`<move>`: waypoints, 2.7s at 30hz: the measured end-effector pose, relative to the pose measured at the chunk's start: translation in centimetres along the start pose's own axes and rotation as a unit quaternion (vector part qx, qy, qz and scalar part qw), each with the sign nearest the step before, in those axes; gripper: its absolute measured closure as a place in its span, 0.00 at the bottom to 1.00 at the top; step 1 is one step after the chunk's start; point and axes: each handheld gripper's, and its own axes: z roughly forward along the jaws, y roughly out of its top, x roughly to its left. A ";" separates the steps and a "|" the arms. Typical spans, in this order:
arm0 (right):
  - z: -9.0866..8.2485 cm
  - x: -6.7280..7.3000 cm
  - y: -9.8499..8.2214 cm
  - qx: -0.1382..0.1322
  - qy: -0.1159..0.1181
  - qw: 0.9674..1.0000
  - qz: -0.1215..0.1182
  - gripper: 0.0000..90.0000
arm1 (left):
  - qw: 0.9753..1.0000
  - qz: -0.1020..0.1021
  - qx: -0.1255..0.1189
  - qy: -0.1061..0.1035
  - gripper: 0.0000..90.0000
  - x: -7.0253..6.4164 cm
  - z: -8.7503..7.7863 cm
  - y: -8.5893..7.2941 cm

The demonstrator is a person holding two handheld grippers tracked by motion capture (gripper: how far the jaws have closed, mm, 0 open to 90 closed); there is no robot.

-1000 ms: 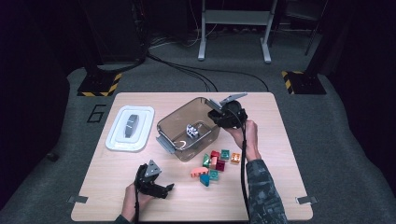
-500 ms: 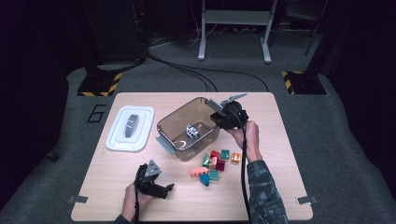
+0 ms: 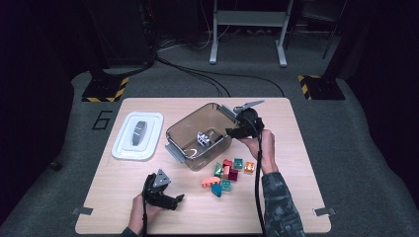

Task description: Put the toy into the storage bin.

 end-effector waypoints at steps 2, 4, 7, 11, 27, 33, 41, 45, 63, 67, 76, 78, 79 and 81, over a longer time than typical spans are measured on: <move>-0.5 0.1 -0.5 -0.010 0.002 1.000 0.002 0.33 | 1.000 -0.001 0.000 0.000 0.02 0.0 0.0 0.0; -1.0 0.3 -1.1 -0.018 -0.002 1.000 0.003 0.29 | 1.000 0.002 0.002 0.000 0.02 0.0 0.0 0.0; -1.5 0.3 -2.2 -0.023 -0.006 1.000 0.004 0.24 | 1.000 0.002 0.002 0.000 0.02 0.0 0.0 0.0; -1.9 0.3 -4.0 -0.025 -0.008 1.000 0.012 0.22 | 1.000 0.002 0.002 0.000 0.02 0.0 0.0 0.0; 0.9 -0.6 -13.1 0.025 -0.062 0.989 0.134 0.16 | 1.000 0.002 0.002 0.000 0.02 0.0 0.0 0.0; 2.1 -0.1 -14.7 0.039 -0.089 0.985 0.142 0.26 | 1.000 0.002 0.002 0.000 0.02 0.0 0.0 0.0; 2.5 0.2 -14.6 0.009 -0.109 0.983 0.148 0.32 | 1.000 0.002 0.002 0.000 0.02 0.0 0.0 0.0; 3.0 0.5 -14.5 0.011 -0.113 0.982 0.149 0.36 | 1.000 0.002 0.002 0.000 0.02 0.0 0.0 0.0; 2.6 0.7 -15.6 0.021 -0.123 0.987 0.104 0.65 | 1.000 0.002 0.002 0.000 0.02 0.0 0.0 0.0; 2.5 0.6 -15.9 0.017 -0.116 0.988 0.104 0.65 | 1.000 0.002 0.002 0.000 0.02 0.0 0.0 0.0; 2.6 0.4 -16.5 0.013 -0.113 0.987 0.113 0.65 | 1.000 0.002 0.002 0.000 0.02 0.0 0.0 0.0; 2.6 0.4 -16.6 0.007 -0.113 0.987 0.115 0.65 | 1.000 0.001 0.001 0.000 0.02 0.0 0.0 0.0; 2.5 0.4 -16.6 0.007 -0.111 0.987 0.117 0.65 | 1.000 0.002 0.001 0.000 0.02 0.0 0.0 0.0; 2.5 0.3 -16.7 0.005 -0.109 0.987 0.117 0.65 | 1.000 0.002 0.002 0.000 0.02 0.0 0.0 0.0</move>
